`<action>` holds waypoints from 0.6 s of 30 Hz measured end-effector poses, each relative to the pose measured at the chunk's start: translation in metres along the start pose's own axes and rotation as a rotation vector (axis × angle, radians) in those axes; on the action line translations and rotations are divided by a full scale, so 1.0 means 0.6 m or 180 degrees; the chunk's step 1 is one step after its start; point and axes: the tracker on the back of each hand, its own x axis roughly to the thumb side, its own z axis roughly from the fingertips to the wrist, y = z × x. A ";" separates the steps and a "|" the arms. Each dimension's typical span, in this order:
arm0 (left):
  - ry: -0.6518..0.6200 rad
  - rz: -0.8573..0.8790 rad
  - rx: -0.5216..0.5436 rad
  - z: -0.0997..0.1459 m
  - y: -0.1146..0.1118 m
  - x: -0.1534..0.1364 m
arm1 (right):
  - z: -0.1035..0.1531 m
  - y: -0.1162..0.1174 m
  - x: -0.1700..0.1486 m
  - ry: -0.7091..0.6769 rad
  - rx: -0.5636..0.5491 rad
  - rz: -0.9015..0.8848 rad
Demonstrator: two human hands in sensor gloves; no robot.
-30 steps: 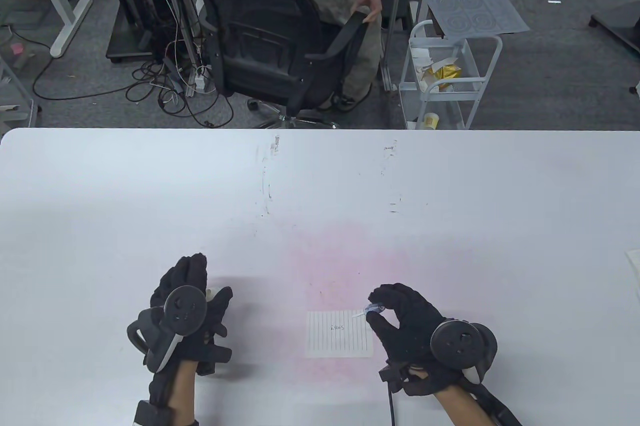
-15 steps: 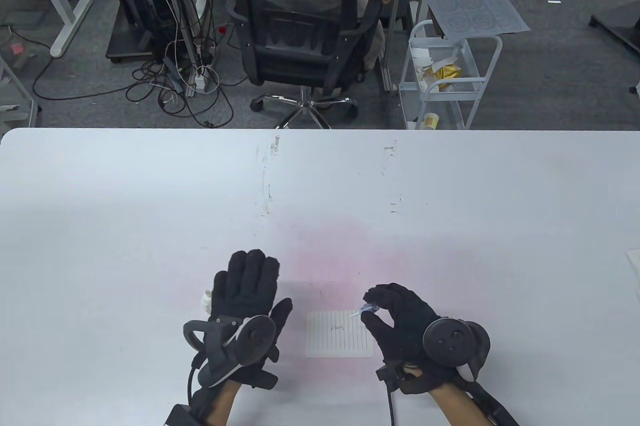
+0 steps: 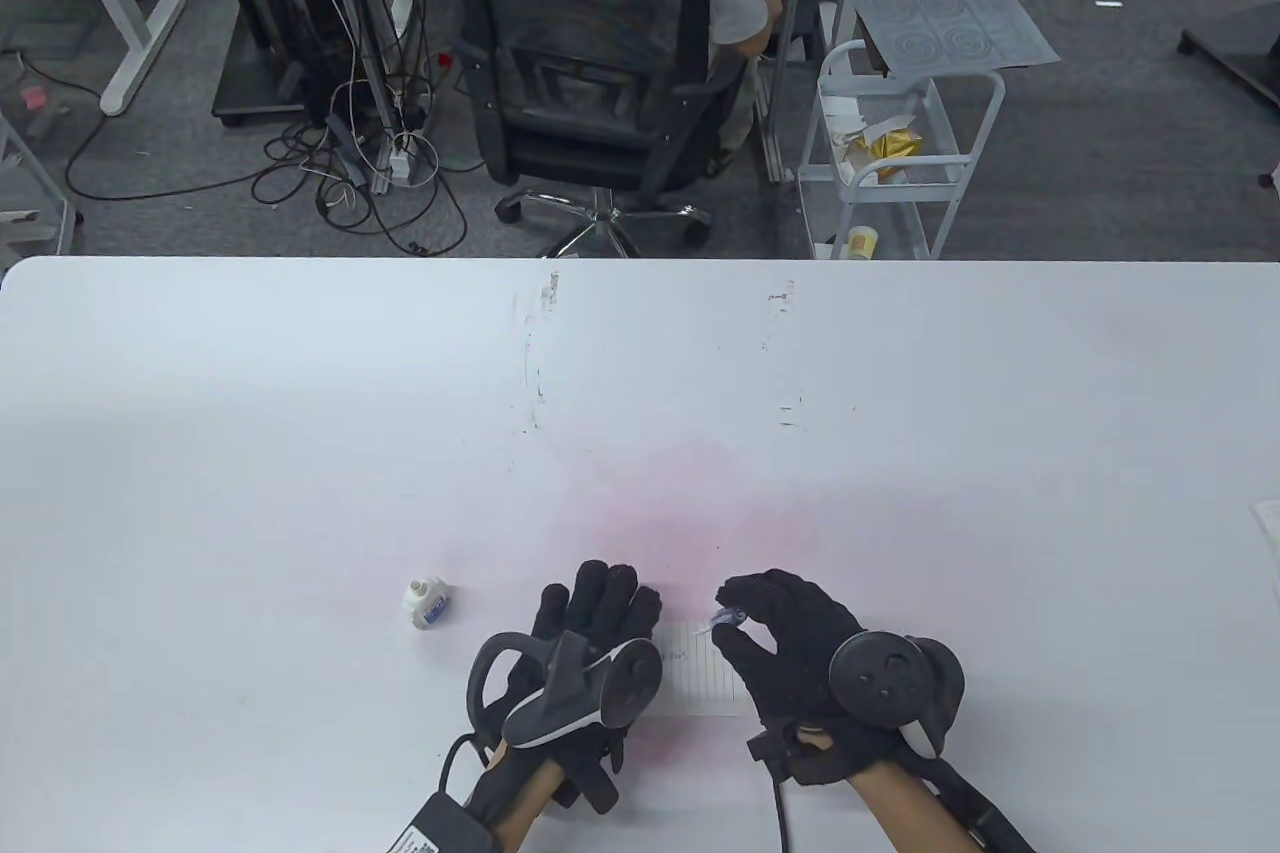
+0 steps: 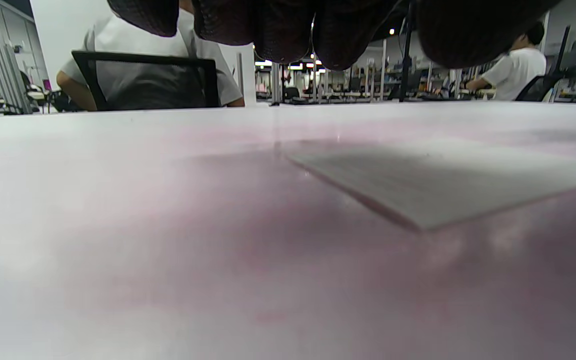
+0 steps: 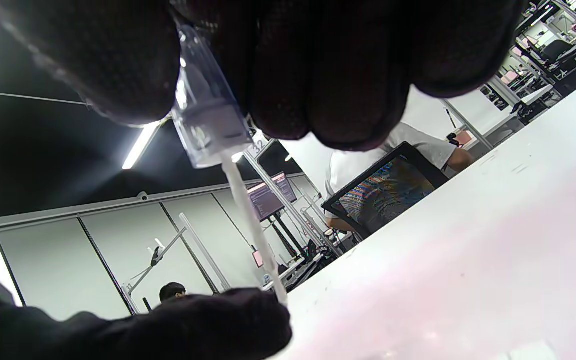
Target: Brush correction fluid to cover black text
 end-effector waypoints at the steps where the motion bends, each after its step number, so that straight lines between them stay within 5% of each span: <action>1: 0.0005 -0.0012 -0.0048 -0.003 -0.004 0.000 | -0.001 0.002 0.000 -0.0001 0.0011 0.0008; 18: 0.0004 0.0053 -0.0800 -0.024 -0.045 0.003 | -0.004 0.057 -0.005 -0.0023 0.0360 0.0281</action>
